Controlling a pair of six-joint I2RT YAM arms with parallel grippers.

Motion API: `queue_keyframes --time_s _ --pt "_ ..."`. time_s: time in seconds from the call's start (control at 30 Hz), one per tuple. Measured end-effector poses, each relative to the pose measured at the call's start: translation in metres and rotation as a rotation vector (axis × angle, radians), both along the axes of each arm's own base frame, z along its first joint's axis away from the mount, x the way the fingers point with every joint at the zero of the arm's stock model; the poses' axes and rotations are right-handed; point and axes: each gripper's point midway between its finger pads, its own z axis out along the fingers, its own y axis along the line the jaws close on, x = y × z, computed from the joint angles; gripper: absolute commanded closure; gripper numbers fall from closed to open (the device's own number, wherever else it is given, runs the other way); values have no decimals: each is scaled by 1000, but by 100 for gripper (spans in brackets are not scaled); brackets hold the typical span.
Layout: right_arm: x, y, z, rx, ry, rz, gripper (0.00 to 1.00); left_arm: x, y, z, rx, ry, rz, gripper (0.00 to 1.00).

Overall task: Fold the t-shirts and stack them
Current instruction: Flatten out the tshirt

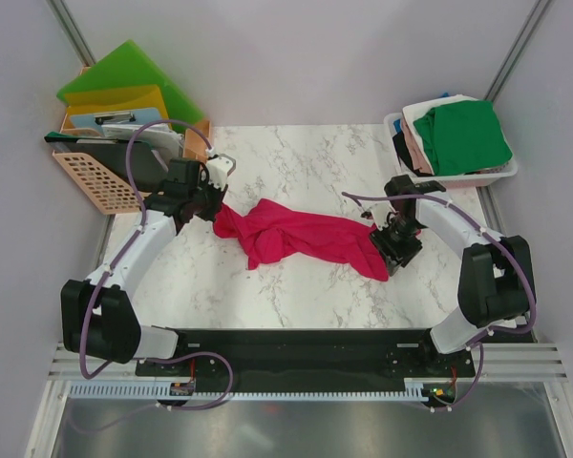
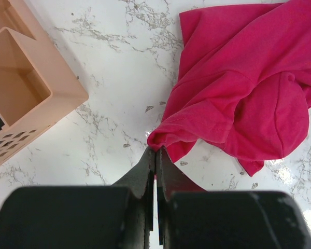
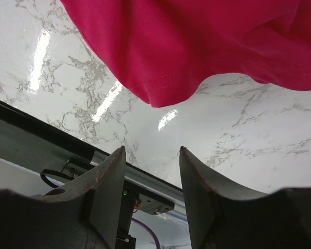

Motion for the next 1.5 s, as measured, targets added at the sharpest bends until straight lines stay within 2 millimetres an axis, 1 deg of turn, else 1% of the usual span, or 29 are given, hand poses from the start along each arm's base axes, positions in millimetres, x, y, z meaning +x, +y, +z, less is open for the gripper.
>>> queue_keyframes --time_s 0.2,0.33,0.43,0.5,0.73,0.83,0.93,0.97,1.0,1.03,1.07,1.33,1.43,1.5 --pt "-11 -1 -3 -3 53 27 46 2 0 -2 1 3 0 98" --pt "-16 4 -15 -15 114 55 47 2 0 -5 3 11 0 98" --pt "-19 11 -24 -24 145 88 45 2 0 -5 3 10 1 98" --pt "-17 15 -27 -24 142 100 42 2 0 -5 3 10 1 98" --pt "-4 18 -35 -27 110 95 40 3 0 -5 3 7 2 98" --pt "2 15 -37 -49 90 95 39 3 0 -5 3 6 1 98" --pt "8 14 -39 -60 62 92 45 3 0 -4 3 5 1 98" --pt "10 13 -40 -62 56 92 66 3 0 -4 3 5 1 98" --pt "12 13 -41 -64 47 97 80 3 0 -4 3 5 1 98" --pt "14 13 -42 -67 42 95 98 3 0 -4 3 5 1 98" --pt "15 13 -42 -71 37 91 100 3 0 -4 3 5 1 98" --pt "22 11 -42 -85 7 71 100 3 0 -3 3 0 2 98" --pt "29 12 -33 -72 -26 65 100 3 -1 -3 3 1 0 98" --pt "38 16 -16 -52 -76 58 100 3 -2 -3 3 1 -2 98"
